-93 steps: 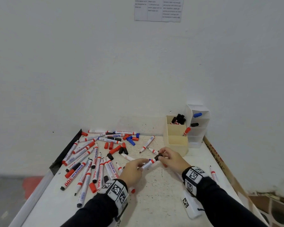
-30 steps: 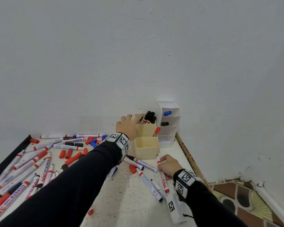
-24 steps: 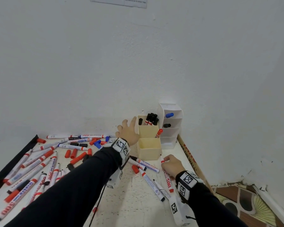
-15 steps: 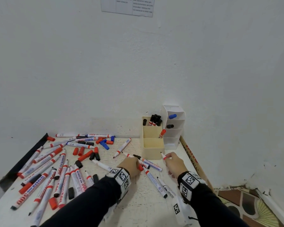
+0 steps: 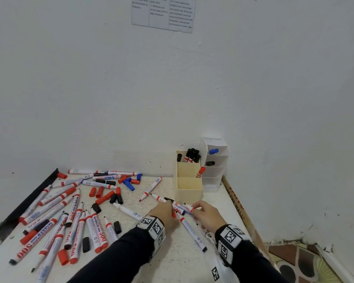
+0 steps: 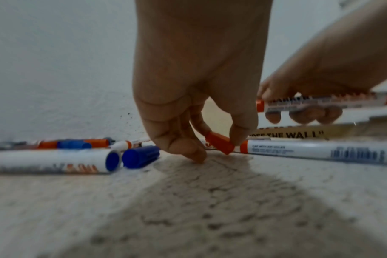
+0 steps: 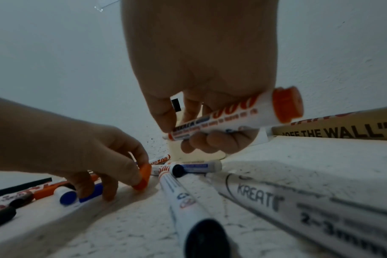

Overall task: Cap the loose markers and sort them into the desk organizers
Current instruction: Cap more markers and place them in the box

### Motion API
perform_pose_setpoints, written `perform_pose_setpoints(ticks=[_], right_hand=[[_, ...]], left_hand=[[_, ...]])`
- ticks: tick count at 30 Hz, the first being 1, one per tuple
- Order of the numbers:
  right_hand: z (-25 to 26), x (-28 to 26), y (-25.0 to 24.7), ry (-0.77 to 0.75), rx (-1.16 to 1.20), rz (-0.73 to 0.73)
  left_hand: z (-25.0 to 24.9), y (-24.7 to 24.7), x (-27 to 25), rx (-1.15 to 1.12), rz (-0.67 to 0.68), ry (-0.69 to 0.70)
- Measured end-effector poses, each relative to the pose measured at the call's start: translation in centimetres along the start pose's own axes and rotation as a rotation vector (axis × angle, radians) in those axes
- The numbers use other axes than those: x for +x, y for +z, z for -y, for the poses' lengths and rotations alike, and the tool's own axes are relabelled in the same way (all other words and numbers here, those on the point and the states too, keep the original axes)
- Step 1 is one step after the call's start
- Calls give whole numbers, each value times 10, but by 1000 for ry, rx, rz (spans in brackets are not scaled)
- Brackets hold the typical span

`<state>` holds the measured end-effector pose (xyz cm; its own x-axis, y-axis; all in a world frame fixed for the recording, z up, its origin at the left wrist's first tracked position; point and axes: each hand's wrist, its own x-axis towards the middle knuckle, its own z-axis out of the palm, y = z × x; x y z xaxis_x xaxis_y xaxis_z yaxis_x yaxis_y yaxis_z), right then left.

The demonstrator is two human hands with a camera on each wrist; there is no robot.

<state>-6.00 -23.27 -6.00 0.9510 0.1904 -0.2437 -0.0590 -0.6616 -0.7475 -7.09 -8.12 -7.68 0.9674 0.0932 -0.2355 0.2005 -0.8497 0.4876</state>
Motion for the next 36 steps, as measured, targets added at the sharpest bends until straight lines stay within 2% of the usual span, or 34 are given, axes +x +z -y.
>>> perform_pose_setpoints(ticks=[4, 7, 12, 17, 21, 29, 33, 36], right_hand=[[-2, 3, 7, -91, -52, -17], [-2, 4, 15, -109, -175, -32], [11, -4, 21, -156, -275, -74], [20, -11, 26, -220, -288, -4], [25, -15, 27, -250, -324, -54], [24, -21, 32, -307, -326, 58], [29, -24, 37, -350, -373, 111], [34, -32, 41, -420, -368, 81]], left_hand=[[9, -5, -2, -246, -82, 78], [20, -13, -5, -286, -71, 179], [35, -26, -12, -162, -65, 231], [47, -32, -20, -25, -100, 249], [52, -38, -27, 109, -106, 238], [55, -47, -45, 205, -12, 303], [48, -43, -51, 78, 100, 293], [47, -41, -55, -178, 52, 241]])
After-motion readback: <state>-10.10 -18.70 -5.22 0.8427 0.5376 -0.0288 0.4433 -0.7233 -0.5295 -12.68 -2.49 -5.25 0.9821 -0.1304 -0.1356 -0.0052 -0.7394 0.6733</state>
